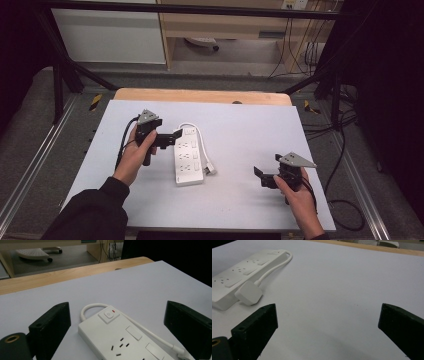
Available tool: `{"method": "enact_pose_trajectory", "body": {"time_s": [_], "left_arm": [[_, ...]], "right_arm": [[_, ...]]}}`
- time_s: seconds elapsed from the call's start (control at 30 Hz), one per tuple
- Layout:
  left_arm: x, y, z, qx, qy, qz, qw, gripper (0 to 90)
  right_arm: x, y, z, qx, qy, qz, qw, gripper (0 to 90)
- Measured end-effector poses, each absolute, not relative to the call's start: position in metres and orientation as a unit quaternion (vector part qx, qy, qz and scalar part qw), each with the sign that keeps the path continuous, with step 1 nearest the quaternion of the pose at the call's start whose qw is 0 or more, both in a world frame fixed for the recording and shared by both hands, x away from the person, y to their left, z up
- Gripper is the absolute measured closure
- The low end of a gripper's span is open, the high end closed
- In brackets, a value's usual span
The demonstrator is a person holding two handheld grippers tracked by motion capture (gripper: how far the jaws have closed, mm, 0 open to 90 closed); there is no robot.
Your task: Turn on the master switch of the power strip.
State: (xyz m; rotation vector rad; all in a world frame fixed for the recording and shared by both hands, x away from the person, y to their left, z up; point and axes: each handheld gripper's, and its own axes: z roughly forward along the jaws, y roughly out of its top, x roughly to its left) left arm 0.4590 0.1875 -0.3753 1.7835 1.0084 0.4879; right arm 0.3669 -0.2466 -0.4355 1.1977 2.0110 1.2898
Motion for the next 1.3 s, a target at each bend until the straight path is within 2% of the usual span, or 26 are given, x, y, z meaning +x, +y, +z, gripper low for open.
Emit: {"method": "enact_pose_trajectory", "body": {"time_s": [1.3], "left_arm": [[0.417,0.258,-0.382,0.714,0.447,0.21,0.496,6.8]], "right_arm": [[0.368,-0.246,-0.437,0.439,0.732,0.466,0.232,2.9]]}}
